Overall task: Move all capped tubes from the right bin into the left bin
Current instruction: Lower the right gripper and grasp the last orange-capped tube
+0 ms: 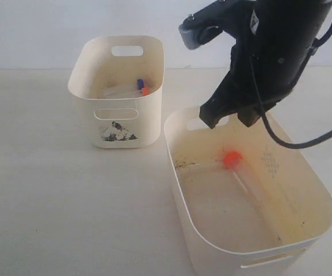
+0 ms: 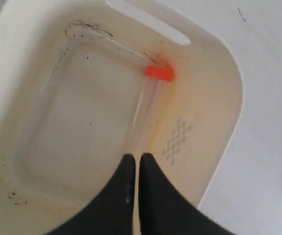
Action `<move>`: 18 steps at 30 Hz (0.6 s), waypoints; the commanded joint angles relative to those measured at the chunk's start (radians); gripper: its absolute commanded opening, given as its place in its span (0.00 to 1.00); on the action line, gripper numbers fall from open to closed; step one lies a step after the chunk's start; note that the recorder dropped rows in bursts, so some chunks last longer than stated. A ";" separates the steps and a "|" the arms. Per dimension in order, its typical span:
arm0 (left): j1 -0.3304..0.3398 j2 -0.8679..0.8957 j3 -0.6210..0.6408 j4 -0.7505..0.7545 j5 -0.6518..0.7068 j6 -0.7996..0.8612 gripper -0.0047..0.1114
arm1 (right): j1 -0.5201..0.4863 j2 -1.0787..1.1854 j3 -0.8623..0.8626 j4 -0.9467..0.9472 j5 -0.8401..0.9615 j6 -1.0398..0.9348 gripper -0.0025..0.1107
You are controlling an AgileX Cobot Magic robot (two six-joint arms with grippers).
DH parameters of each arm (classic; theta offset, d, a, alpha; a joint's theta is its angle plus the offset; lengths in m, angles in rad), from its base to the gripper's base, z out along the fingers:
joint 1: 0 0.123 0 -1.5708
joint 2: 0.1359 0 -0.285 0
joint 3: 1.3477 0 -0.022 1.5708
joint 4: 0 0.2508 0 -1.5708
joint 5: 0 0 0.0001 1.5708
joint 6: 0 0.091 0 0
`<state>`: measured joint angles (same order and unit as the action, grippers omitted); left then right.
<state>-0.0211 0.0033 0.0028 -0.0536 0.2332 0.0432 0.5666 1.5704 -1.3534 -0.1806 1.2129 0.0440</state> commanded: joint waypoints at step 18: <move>0.001 -0.003 -0.003 0.002 -0.001 -0.008 0.08 | 0.004 0.286 0.015 -0.120 0.008 0.247 0.05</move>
<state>-0.0211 0.0033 0.0028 -0.0536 0.2332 0.0432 0.5679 1.8462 -1.3411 -0.2868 1.2193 0.2686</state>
